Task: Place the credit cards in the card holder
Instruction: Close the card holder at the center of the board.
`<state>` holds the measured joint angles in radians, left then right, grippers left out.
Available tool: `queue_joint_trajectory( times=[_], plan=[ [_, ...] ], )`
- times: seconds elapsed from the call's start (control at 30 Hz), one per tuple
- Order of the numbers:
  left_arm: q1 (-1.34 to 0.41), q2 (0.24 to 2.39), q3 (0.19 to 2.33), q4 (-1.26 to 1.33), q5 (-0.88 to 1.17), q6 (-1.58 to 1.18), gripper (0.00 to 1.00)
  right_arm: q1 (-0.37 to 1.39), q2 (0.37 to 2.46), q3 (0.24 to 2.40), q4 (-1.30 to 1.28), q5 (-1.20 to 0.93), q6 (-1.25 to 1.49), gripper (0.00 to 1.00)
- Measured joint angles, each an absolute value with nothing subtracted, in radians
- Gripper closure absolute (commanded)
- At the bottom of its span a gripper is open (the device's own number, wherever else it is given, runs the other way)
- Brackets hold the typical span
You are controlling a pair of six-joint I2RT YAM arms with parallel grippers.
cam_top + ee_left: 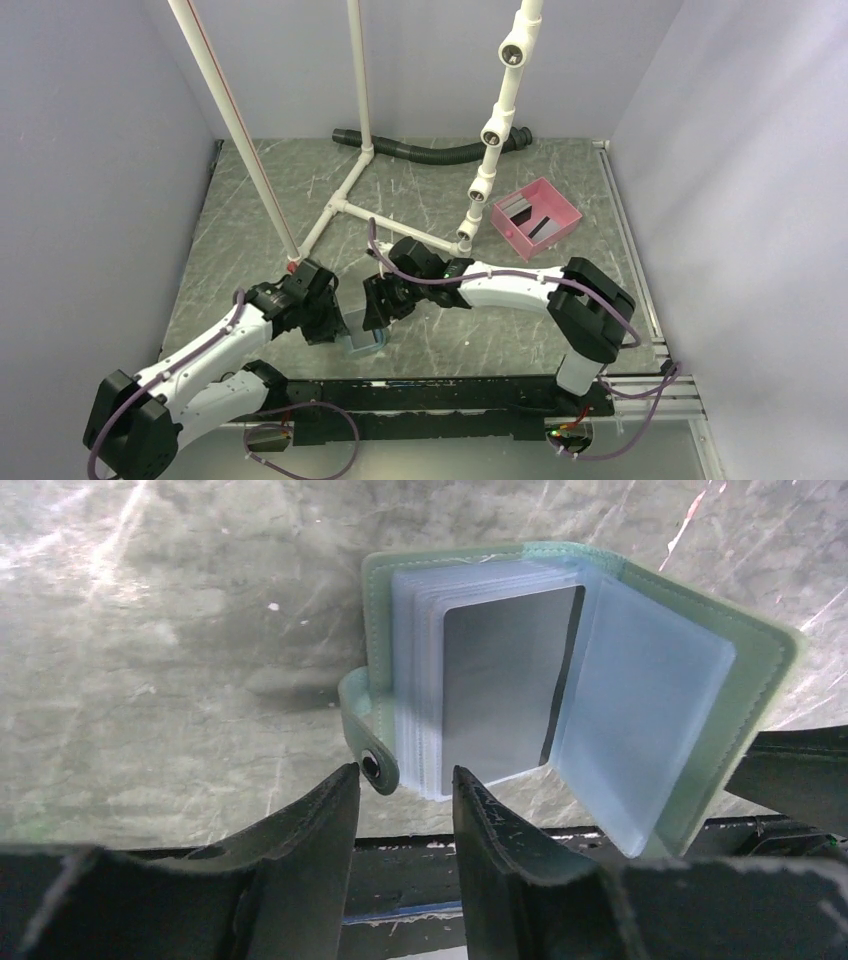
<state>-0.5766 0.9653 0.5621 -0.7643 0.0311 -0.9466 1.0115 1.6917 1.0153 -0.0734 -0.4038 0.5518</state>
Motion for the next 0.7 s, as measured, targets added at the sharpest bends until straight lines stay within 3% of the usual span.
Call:
queue_joint_trajectory(
  times=[0.33,0.7],
  plan=[
    [-0.577,0.852,0.546,-0.845,-0.066,-1.042,0.64,1.035,1.876,1.108,0.027,-0.503,0.580,0.40],
    [-0.577,0.846,0.544,-0.867,-0.092,-1.075,0.69,1.028,1.925,1.113,0.069,-0.537,0.597,0.68]
  ],
)
